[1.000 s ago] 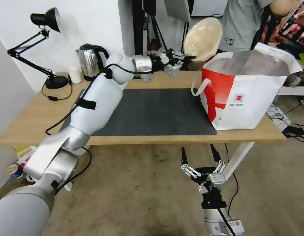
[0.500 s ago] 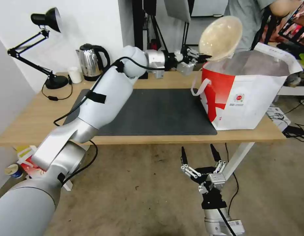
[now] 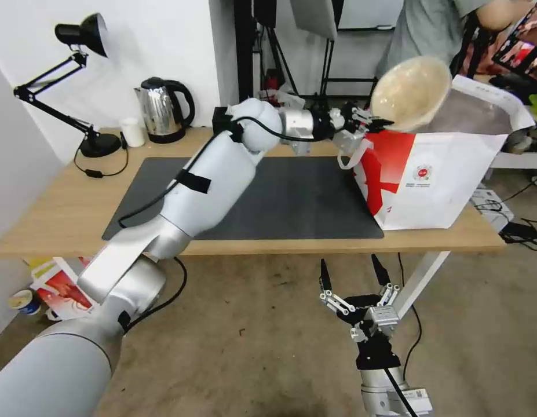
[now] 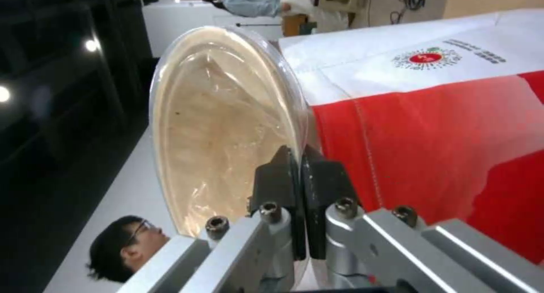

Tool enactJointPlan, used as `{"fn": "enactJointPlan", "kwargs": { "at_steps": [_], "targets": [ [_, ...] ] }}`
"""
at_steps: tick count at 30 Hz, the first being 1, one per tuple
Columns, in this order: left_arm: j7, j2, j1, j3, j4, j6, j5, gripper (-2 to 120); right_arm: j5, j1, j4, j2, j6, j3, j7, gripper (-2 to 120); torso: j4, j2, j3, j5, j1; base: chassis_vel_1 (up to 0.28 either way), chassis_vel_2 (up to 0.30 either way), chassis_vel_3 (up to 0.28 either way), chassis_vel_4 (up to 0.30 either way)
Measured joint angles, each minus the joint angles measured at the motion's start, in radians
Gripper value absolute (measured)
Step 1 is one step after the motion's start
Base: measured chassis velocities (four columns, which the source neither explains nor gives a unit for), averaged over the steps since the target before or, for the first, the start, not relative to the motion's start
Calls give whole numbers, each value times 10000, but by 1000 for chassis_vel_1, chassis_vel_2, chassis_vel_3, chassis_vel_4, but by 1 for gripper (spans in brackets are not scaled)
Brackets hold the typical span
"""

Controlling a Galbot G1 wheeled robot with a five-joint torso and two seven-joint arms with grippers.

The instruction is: Pick up the trash from the table and place it into the takeout bag.

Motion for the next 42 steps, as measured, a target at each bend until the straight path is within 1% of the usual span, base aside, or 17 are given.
{"fn": "enactJointPlan", "kwargs": {
  "at_steps": [10,13,14,17,18,19,22,23,24,25,27,28,30,31,32,36,42],
  "targets": [
    [-23,-231,-185,56,311,-146,150,0,0,0,0,0,0,0,0,100,1,0,0,0,-1,0,0,0,0],
    [-54,-253,-157,90,325,-147,198,13,0,0,0,0,0,0,0,100,1,0,0,0,0,0,0,0,0],
    [-54,-253,-157,90,325,-147,198,13,0,0,0,0,0,0,0,100,1,0,0,0,0,0,0,0,0],
    [-62,-195,-136,69,350,-160,423,27,0,0,0,0,0,0,0,100,0,0,0,-1,0,0,0,0,0],
    [-62,-195,-136,69,350,-160,423,27,0,0,0,0,0,0,0,100,0,0,0,-1,0,0,0,0,0],
    [-67,-145,-156,49,382,-192,459,32,0,0,0,0,0,0,0,100,0,0,0,-1,0,0,0,0,0],
    [-329,-3,-204,52,421,-199,578,46,0,0,0,0,0,0,0,100,2,0,-1,-2,0,0,0,0,0],
    [-329,-3,-204,52,421,-199,578,46,0,0,0,0,0,0,0,100,2,0,-1,-2,0,0,0,0,0],
    [-364,15,-213,52,443,-198,613,50,0,0,0,0,0,0,0,100,3,0,0,-2,0,0,0,0,0],
    [-383,31,-220,49,459,-198,634,57,0,0,0,0,0,0,0,100,1,0,-1,-2,0,0,0,0,0],
    [-392,71,-220,44,463,-197,640,65,0,0,0,0,0,0,0,100,0,0,0,-1,0,0,0,0,0],
    [-392,71,-220,44,463,-197,640,65,0,0,0,0,0,0,0,100,0,0,0,-1,0,0,0,0,0],
    [-394,113,-222,38,454,-198,636,72,0,0,0,0,0,0,0,100,0,0,0,-1,0,0,0,0,0],
    [-394,167,-250,31,429,-198,625,78,0,0,0,0,0,0,0,100,1,0,0,-2,0,0,0,0,0],
    [-394,167,-250,31,429,-198,625,78,0,0,0,0,0,0,0,100,1,0,0,-2,0,0,0,0,0],
    [-383,395,-423,-3,330,-199,358,97,0,0,0,0,0,0,0,100,0,0,0,-1,0,0,0,0,0],
    [-294,635,-646,-28,239,-144,-198,100,0,0,0,0,0,0,0,100,0,0,0,-2,0,0,0,0,0]
  ]
}}
